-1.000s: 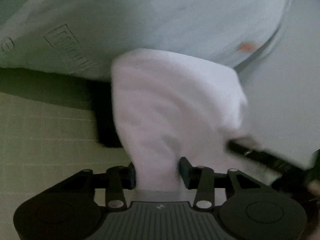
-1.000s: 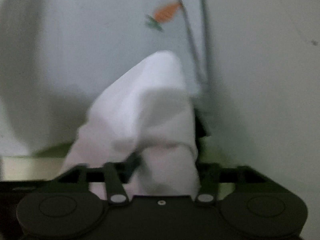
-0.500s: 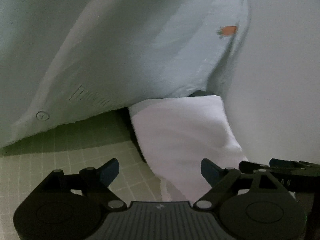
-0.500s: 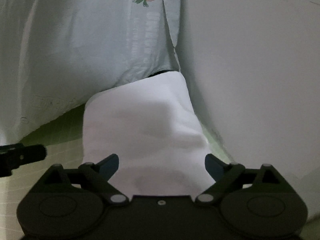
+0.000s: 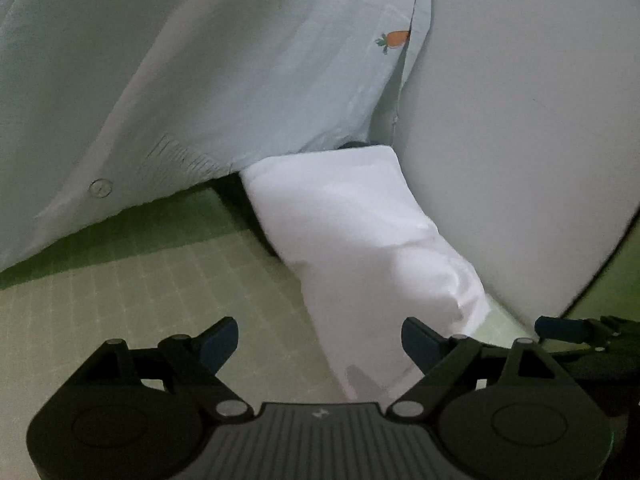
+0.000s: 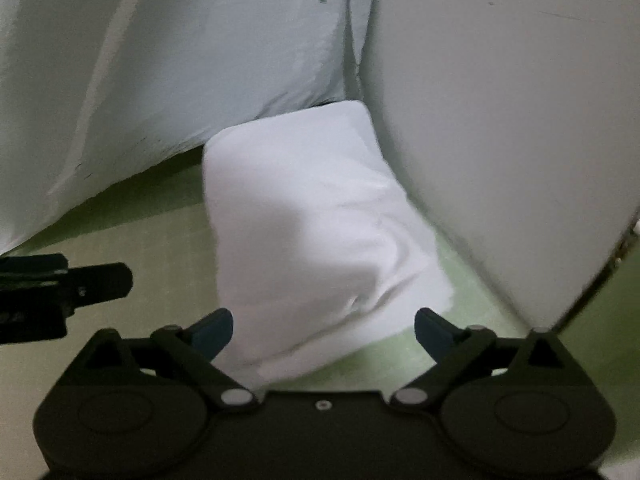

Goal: Fold clothes

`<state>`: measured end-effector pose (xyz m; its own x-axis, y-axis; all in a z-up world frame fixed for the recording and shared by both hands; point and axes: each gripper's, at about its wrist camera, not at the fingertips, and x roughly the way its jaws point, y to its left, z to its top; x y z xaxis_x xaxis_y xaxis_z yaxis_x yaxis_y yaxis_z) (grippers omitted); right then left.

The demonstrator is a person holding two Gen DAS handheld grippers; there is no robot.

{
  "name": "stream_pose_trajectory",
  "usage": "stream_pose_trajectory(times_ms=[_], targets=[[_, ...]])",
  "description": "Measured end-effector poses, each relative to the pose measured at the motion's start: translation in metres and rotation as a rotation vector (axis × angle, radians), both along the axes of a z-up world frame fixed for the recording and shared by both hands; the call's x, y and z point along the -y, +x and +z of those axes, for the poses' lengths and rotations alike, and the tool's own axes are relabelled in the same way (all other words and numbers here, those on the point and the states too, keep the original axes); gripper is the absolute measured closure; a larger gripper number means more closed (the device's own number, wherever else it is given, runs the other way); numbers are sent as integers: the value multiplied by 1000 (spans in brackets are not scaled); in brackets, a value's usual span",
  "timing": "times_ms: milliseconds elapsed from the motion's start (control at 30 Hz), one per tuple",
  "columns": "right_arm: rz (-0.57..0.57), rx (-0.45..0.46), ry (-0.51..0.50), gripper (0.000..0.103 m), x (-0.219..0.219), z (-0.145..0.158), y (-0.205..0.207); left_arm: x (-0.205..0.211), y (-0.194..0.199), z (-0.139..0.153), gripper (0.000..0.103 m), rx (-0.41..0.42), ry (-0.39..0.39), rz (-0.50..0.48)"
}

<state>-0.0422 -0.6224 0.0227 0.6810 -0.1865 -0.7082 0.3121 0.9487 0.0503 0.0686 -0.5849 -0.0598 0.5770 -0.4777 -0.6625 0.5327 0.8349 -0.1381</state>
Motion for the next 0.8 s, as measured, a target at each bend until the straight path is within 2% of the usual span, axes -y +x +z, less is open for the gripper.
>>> stream_pose_trajectory(times_ms=[133,267,567,800], targets=[[-2,3,-10,0,-26,3,-26,-27,-19,0,8,-8,-14,-5],[-9,7,-26,0,-51,7,-48,-47,-36,1,1,18,-4,-20],[-52,11,-63,0,-87,9,-67,-72,-47,3,0,30,-16,-74],[-88,19,-64,0,-94,9,-71,-80,-48,4,0,52,-24,-99]])
